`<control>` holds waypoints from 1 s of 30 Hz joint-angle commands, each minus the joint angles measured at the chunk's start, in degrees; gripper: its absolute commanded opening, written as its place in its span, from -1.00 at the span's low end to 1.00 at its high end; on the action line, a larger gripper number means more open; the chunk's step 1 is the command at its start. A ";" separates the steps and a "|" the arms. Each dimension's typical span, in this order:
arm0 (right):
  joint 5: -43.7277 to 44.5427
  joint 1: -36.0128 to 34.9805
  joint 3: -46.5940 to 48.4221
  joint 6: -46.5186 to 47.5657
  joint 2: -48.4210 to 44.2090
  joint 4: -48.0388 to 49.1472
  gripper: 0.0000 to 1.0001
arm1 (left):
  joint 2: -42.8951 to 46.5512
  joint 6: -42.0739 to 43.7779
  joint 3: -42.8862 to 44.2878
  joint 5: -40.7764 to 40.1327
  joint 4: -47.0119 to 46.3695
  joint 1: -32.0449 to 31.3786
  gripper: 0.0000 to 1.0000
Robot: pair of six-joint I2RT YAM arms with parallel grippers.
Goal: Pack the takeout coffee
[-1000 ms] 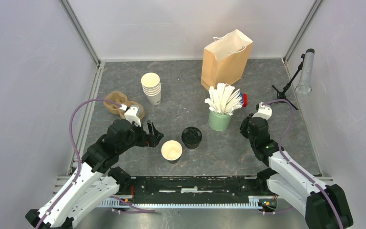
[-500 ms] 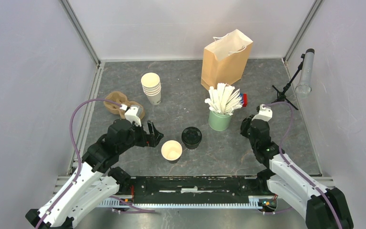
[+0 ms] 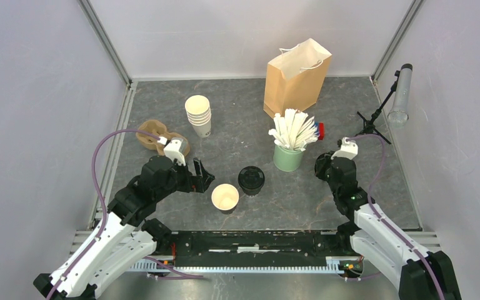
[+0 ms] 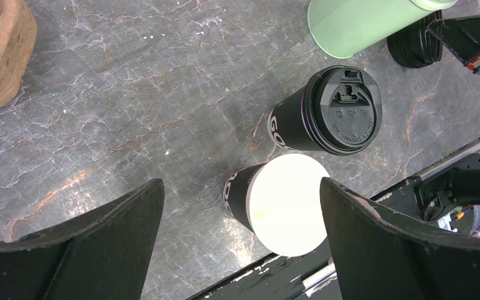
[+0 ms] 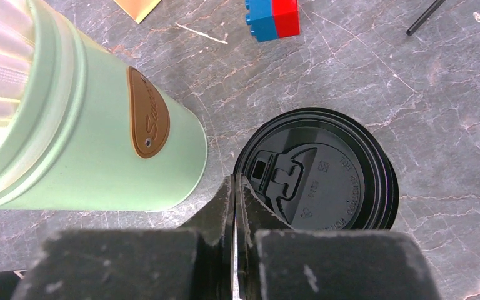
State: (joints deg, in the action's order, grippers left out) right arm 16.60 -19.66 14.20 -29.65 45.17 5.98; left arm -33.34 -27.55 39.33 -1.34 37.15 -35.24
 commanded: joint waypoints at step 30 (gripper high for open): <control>-13.56 7.94 -1.58 2.17 -1.85 3.78 -0.90 | -0.67 2.06 0.05 0.38 -1.47 -0.25 1.00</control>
State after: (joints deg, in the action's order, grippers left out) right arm 4.49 -12.49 12.71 -28.18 44.18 8.16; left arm -33.85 -27.55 39.33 -1.32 37.15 -35.24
